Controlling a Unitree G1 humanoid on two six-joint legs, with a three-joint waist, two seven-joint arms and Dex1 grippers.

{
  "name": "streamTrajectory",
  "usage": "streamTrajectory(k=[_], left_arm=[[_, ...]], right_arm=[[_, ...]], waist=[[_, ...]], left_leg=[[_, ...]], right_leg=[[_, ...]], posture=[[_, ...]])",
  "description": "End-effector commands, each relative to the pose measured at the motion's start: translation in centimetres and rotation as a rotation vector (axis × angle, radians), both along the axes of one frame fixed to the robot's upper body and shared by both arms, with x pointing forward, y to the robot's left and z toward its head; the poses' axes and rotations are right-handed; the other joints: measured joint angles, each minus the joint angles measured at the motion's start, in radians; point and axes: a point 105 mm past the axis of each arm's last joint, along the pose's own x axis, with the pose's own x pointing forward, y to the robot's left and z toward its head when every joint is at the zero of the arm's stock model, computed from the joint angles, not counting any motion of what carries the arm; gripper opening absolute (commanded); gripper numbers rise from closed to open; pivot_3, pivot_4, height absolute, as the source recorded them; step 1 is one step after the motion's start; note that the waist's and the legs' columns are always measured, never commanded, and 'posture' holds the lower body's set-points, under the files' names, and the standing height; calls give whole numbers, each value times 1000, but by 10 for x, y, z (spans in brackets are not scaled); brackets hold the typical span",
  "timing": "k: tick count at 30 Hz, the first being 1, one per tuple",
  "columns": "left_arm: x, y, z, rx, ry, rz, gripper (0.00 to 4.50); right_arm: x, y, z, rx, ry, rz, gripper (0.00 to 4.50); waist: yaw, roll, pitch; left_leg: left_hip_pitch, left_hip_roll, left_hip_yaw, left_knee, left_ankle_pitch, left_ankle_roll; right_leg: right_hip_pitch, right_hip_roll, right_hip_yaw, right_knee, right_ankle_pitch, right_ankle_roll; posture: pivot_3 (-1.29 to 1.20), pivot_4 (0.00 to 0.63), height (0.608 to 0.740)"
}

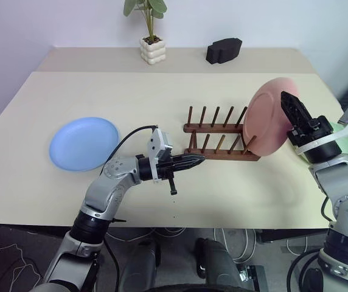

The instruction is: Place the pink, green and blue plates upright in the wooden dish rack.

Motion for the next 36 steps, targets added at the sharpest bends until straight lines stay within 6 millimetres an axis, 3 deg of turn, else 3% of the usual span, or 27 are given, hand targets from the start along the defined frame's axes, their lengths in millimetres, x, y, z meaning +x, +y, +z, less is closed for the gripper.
streamTrajectory(k=[1,2,8,12,14,20,23,26,32,36], left_arm=[[-2,-2,8,-12,-43,-12,0],[-2,-2,8,-12,-42,-12,0],[-2,-2,7,-11,-40,-12,0],[-4,-2,5,-5,-36,-17,0],[-5,-3,4,-3,-33,-24,0],[-5,-9,1,3,-31,-53,0],[-5,-11,1,3,-33,-63,0],[-5,-13,0,11,-37,-78,0],[-5,-12,-1,18,-43,-78,0],[-4,-10,0,22,-47,-67,0]], right_arm=[[-4,-4,10,-4,-47,-31,4175],[-5,-5,11,-14,-55,-37,4466],[-12,-17,31,-131,-133,-110,4466],[-34,-46,54,-357,-185,-235,4466],[-45,-56,53,-505,-156,-256,4466],[-68,-82,16,-802,50,-230,4466],[-69,-93,-18,-953,213,-208,4466],[-56,-104,-61,-1100,375,-214,4466],[-31,-122,-103,-1300,492,-246,4466],[-12,-129,-118,-1340,502,-260,4466]], waist=[[0,0,0],[0,0,0],[0,0,0],[6,0,0],[8,0,0],[-1,0,0],[-1,0,0],[-2,0,0],[0,1,0],[0,1,0]], left_leg=[[0,0,0,0,0,0],[0,0,0,0,0,0],[0,0,0,0,0,0],[-1,0,0,0,0,0],[-2,-1,-1,0,0,1],[-1,0,1,0,-1,2],[0,0,2,0,-1,2],[0,0,2,0,-1,2],[-1,0,2,0,-1,2],[0,0,3,0,-1,2]], right_leg=[[0,0,0,0,0,0],[0,0,0,0,0,0],[0,0,0,0,0,0],[0,0,0,-1,0,0],[0,0,-1,-2,-1,1],[0,0,0,-2,-1,1],[0,0,0,-2,-1,1],[0,0,0,-2,-3,4],[0,-1,0,-2,-1,0],[0,-1,0,-2,-1,0]], posture=[[0,150,740],[0,150,740],[0,150,740],[0,150,740],[0,150,740],[0,150,740],[0,150,740],[0,150,740],[0,150,740],[0,150,740]])
